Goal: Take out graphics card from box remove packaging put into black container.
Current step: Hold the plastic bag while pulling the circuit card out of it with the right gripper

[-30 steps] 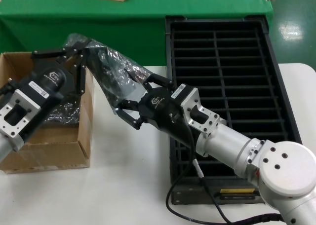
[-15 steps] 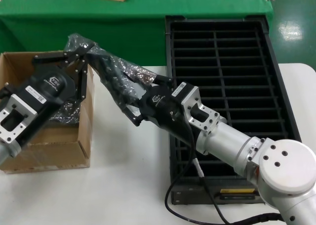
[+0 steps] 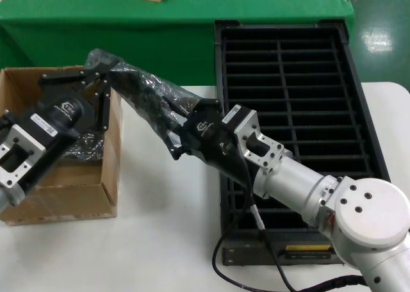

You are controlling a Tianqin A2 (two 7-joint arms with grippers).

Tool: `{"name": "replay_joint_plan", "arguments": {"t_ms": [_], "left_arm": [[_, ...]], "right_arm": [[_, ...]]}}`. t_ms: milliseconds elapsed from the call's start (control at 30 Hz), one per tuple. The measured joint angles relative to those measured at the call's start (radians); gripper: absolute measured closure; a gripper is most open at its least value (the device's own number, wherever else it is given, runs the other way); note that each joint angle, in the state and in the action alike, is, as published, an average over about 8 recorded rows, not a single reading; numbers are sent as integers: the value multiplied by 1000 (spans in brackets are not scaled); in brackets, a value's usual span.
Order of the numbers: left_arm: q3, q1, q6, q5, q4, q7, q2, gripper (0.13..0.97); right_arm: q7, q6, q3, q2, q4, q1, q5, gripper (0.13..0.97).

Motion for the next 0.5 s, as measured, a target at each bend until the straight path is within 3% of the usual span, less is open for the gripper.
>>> {"name": "replay_joint_plan", "arguments": {"t_ms": [233,500], "left_arm": [[-18,-6,14,-11,22,70,27,958],[-59,-26,42,-28,82,235,84,958]], "right_arm": [[30,9,-9,7,13,4,-24,903],[98,29,-20,25,51,2,-84,903]]}}
